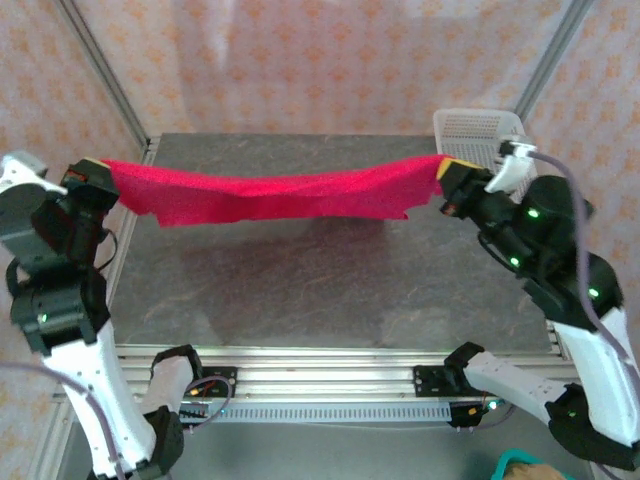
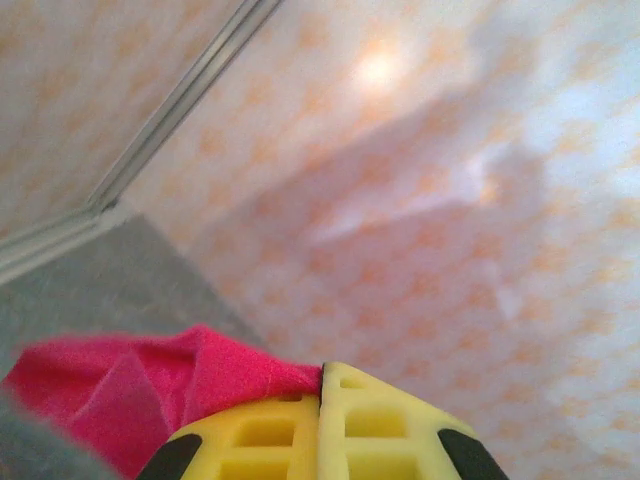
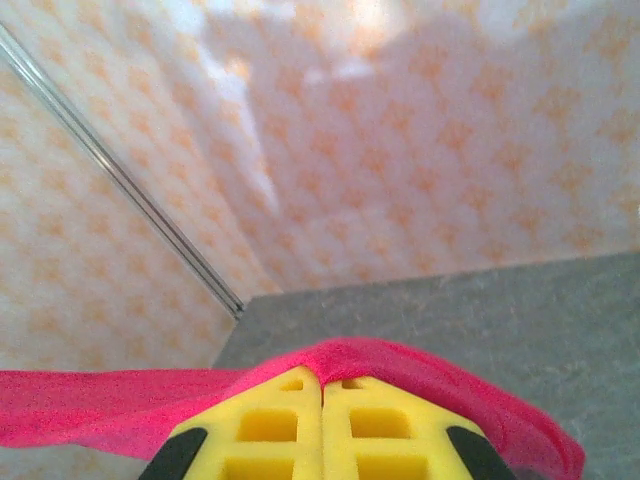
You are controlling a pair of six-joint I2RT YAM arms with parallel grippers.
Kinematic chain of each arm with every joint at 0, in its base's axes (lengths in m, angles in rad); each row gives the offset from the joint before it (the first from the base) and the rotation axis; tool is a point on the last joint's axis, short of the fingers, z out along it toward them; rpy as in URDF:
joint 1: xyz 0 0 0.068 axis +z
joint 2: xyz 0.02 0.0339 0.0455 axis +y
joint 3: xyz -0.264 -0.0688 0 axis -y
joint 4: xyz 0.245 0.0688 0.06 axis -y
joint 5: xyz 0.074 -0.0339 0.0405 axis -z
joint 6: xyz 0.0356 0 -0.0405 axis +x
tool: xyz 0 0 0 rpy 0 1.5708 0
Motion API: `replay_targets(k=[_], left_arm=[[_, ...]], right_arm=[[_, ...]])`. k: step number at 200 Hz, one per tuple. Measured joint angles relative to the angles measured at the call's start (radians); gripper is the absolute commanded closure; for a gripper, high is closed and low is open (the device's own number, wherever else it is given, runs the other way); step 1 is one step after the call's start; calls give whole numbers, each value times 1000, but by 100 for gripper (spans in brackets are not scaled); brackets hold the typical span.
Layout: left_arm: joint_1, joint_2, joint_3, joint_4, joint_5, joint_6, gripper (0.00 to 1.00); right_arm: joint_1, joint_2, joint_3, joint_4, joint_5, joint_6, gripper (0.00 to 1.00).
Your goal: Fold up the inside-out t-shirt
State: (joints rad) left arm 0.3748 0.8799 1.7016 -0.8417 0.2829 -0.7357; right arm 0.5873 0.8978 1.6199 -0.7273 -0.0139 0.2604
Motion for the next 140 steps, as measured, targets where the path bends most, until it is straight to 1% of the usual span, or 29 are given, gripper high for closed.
replay_targets(k=[38, 73, 88, 109, 122, 140], left_arm=[[0, 2, 194, -63, -14, 3, 100], [0, 39, 240, -67, -10, 3, 100], [0, 75, 211, -48, 0, 3, 100], [0, 155, 116, 11, 28, -3, 100], [-7, 228, 51, 58, 42, -6, 100], [-37, 355, -28, 127, 43, -5, 100]], right_arm=[[0, -20, 181, -96, 57, -56, 100], [0, 37, 312, -124, 152, -127, 100], [0, 86, 338, -116, 200, -165, 100], [-5, 193, 346, -79, 269, -227, 100], [-47, 290, 359, -58, 280, -249, 100], [-146, 459, 404, -28, 246, -251, 100]])
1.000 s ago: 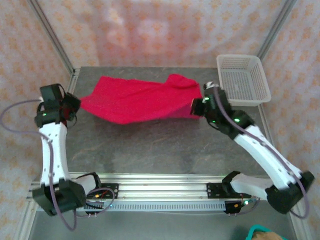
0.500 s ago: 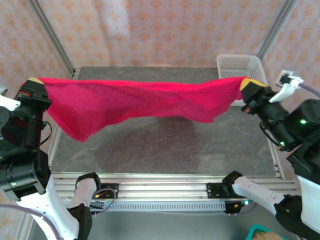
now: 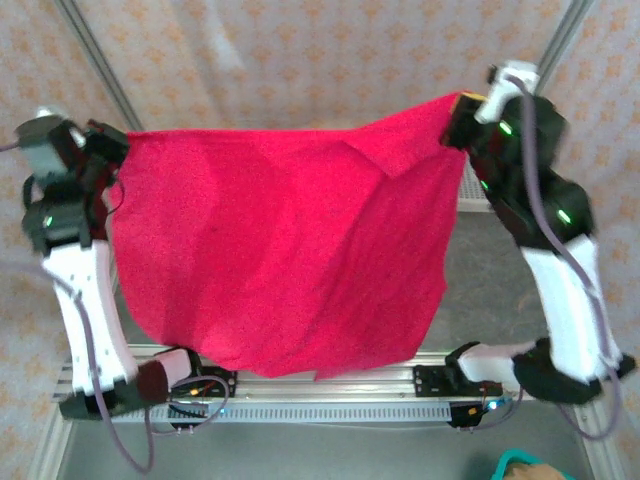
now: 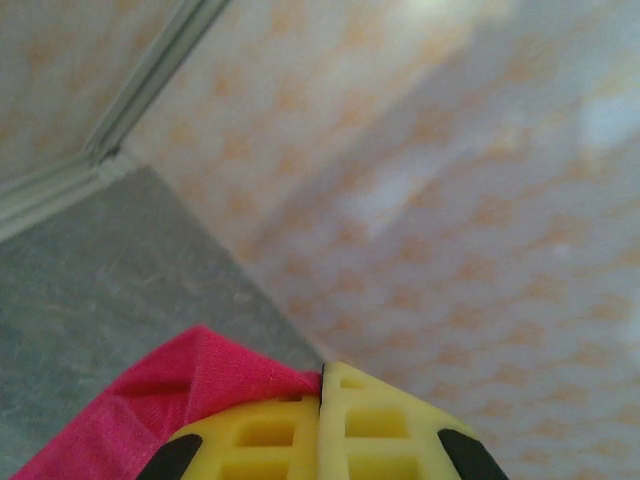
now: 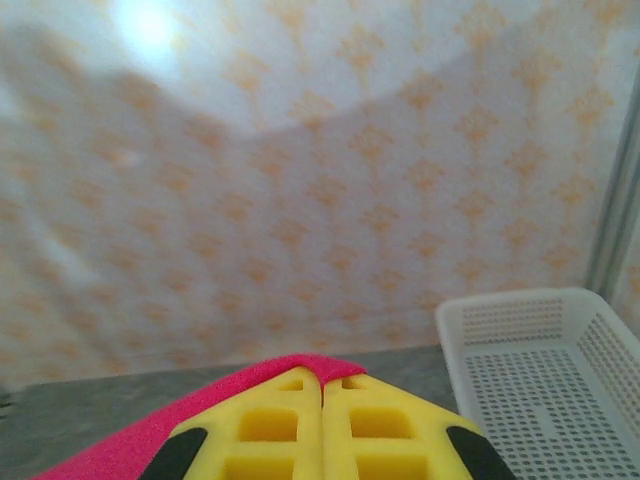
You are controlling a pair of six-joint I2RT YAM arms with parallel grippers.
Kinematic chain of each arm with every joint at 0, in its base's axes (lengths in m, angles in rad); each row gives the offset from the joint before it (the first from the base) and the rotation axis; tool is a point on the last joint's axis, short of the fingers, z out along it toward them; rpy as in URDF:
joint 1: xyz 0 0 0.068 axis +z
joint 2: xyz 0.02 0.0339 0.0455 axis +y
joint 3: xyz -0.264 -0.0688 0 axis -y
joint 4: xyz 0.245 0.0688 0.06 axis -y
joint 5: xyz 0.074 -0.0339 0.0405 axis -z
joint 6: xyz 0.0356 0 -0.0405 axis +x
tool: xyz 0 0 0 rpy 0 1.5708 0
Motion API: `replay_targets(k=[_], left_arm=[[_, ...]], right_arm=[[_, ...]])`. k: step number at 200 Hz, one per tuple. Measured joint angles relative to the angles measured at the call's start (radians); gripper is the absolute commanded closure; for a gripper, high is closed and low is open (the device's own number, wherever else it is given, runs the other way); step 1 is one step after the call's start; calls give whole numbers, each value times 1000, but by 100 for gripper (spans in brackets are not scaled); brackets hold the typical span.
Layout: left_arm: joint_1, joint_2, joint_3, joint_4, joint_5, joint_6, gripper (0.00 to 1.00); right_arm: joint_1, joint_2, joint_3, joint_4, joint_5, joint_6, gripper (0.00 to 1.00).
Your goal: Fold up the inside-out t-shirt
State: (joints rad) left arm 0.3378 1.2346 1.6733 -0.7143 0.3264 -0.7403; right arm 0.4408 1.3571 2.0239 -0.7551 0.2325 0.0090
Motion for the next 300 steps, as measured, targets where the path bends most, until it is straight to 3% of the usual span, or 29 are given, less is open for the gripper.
replay_targets(k=[35, 84, 90, 93, 105, 117, 123, 133, 149, 162, 181, 210, 233, 254, 300], left_arm=[[-83, 277, -85, 97, -9, 15, 100], [-189, 660, -74, 187, -60, 35, 100], [-194, 733, -31, 180, -66, 35, 99], [-194, 764, -9, 175, -71, 36, 92], [-196, 929, 128, 140, -89, 51, 43], [-193, 1083, 299, 75, -113, 59, 7], [-193, 1140, 370, 44, -129, 61, 0], [-191, 1206, 460, -11, -155, 66, 0], [-189, 1208, 484, -78, -199, 77, 0], [-194, 1132, 412, -79, -241, 86, 0], [-215, 897, 167, -31, -254, 87, 0], [-283, 567, -142, 100, -145, 82, 7], [-336, 494, -293, 192, -40, 77, 10], [-357, 505, -384, 203, -1, 82, 13], [-386, 476, -418, 202, 16, 92, 17]], right_arm=[[-118, 337, 45, 33, -96, 32, 100], [-134, 678, 31, 86, -196, 111, 100], [-138, 726, 48, 87, -204, 121, 89], [-141, 760, 68, 81, -211, 129, 79], [-156, 922, 218, 48, -229, 157, 44], [-174, 1125, 478, -15, -245, 181, 27], [-182, 1224, 618, -44, -252, 194, 23], [-197, 1337, 763, -76, -260, 214, 21], [-212, 1347, 735, -132, -267, 243, 22], [-222, 1270, 579, -126, -276, 264, 24], [-222, 1097, 289, -89, -314, 290, 31], [-208, 899, 31, 6, -357, 308, 32], [-205, 881, 12, 77, -352, 317, 39], [-218, 905, 10, 132, -348, 324, 39], [-240, 1027, 109, 147, -347, 420, 45]])
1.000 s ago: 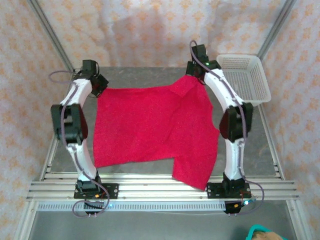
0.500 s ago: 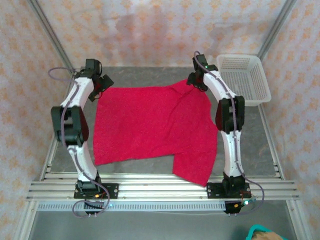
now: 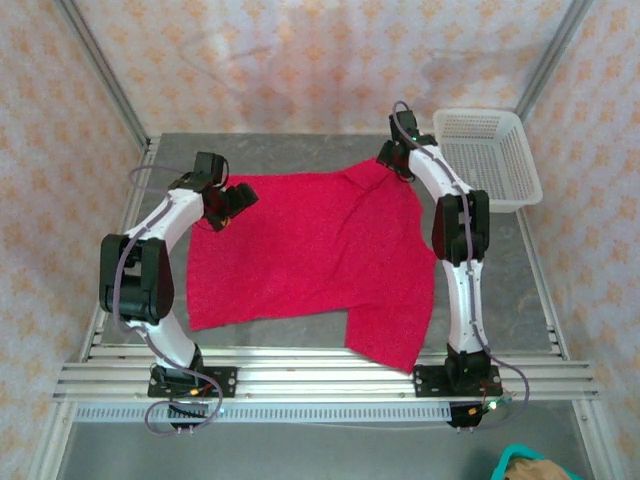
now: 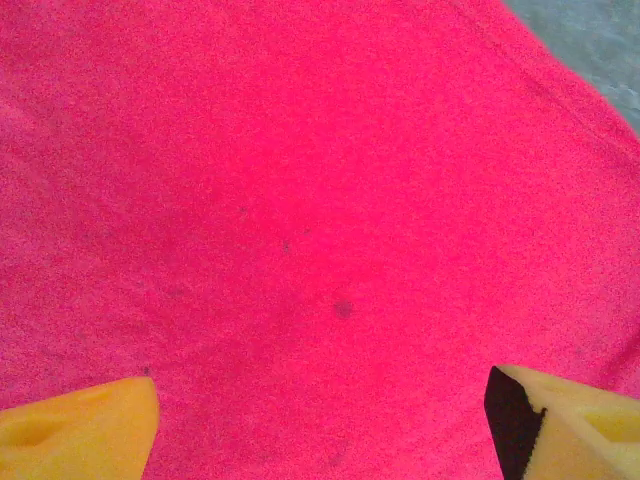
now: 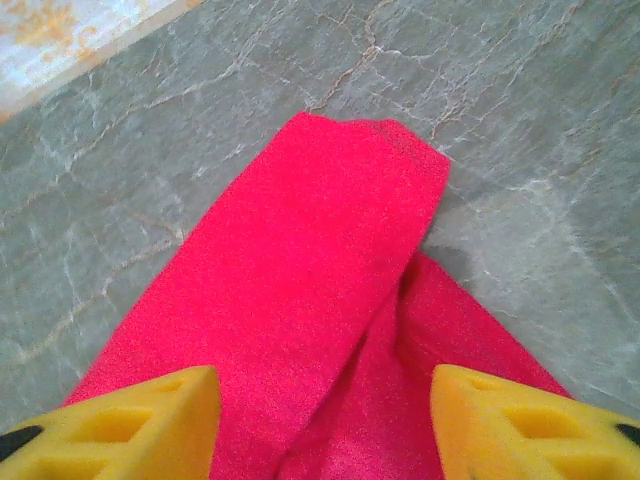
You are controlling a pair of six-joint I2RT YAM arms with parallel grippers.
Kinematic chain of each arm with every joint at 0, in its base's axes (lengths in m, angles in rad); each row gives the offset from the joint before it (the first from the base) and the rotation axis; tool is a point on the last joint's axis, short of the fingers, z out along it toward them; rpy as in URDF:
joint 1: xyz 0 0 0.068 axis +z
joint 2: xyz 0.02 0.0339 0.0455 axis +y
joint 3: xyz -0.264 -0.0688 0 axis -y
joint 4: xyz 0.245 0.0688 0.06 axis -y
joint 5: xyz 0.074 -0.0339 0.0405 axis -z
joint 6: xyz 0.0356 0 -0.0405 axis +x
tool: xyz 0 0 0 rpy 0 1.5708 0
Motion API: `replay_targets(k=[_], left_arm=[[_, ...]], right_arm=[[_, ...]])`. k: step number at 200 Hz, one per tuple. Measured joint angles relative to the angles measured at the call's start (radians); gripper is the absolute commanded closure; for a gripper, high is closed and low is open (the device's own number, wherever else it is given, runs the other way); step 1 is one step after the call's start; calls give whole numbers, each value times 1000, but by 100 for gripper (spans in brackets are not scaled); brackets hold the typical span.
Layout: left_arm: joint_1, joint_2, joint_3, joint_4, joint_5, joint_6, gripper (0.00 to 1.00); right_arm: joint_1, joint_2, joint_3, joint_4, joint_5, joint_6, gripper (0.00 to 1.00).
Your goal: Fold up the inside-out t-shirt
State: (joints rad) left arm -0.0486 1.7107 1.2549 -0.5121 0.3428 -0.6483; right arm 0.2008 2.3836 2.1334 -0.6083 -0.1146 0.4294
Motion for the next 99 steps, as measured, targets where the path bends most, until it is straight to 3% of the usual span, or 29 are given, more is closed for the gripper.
replay_targets(k=[48, 99], left_arm=[[-32, -57, -38, 15, -1, 2, 19], [-31, -57, -53, 8, 0, 3, 20]], right_arm=[[70, -30, -177, 143, -51, 222, 44], [148, -29, -173, 151, -50, 311, 47]])
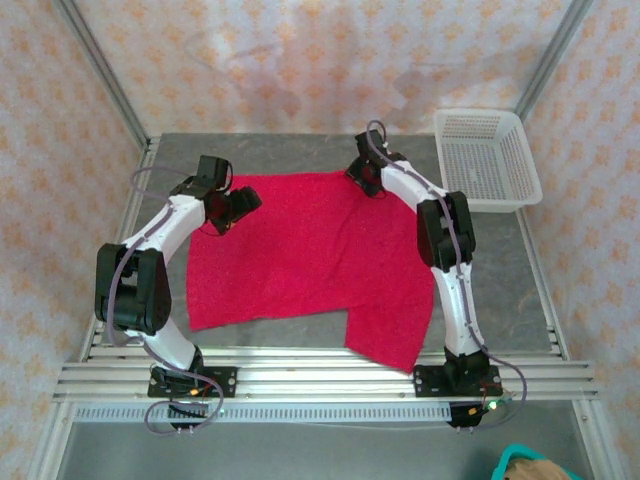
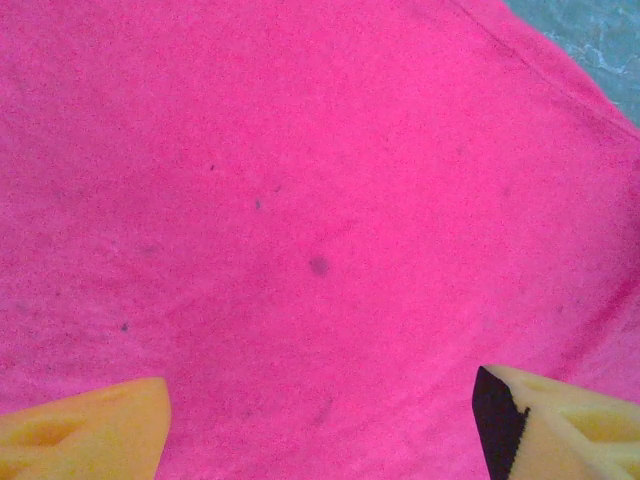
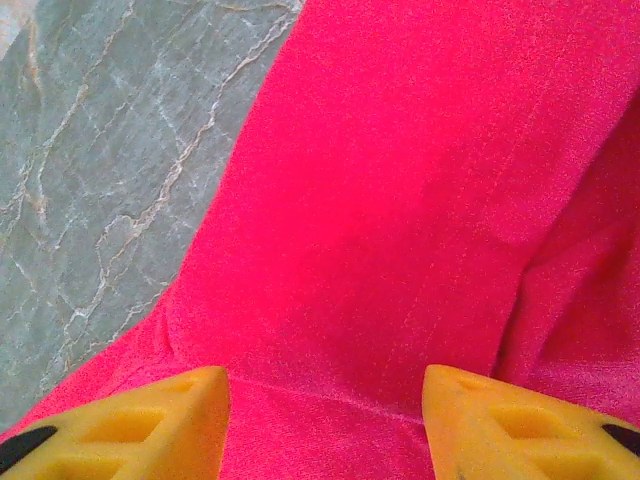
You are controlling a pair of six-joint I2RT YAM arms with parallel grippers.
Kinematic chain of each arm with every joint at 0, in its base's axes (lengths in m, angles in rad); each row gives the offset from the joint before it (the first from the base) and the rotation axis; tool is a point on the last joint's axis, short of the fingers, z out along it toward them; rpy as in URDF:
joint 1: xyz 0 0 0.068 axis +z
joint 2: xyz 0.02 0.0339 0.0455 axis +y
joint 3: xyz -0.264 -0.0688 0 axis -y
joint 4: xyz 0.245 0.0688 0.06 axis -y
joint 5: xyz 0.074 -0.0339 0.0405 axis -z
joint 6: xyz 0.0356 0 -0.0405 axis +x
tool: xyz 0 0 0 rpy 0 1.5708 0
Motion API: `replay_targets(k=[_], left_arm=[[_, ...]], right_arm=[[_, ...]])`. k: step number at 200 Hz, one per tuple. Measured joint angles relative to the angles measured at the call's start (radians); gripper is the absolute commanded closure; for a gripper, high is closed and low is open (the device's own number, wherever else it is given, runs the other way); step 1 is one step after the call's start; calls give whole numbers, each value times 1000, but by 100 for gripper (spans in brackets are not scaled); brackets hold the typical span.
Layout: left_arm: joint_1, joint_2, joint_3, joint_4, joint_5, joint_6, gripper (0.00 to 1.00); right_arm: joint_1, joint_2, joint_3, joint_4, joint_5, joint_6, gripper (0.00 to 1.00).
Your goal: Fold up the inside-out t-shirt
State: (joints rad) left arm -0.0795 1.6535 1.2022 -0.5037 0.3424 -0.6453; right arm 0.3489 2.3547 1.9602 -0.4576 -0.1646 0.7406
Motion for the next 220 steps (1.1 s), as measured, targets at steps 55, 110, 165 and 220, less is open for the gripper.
replay_targets(k=[55, 110, 165, 220], left_arm=[[0, 0, -6, -2, 11, 4, 21], [0, 0, -6, -4, 16, 11, 21], [1, 0, -6, -5, 17, 16, 21], [1, 0, -6, -8, 17, 18, 22]], right_arm=[[-13, 27, 60, -33, 34, 12, 45], [-14, 59, 69, -87, 53, 26, 40], [-14, 79, 90, -95, 75, 33, 74], [-14, 81, 103, -106, 88, 19, 100]])
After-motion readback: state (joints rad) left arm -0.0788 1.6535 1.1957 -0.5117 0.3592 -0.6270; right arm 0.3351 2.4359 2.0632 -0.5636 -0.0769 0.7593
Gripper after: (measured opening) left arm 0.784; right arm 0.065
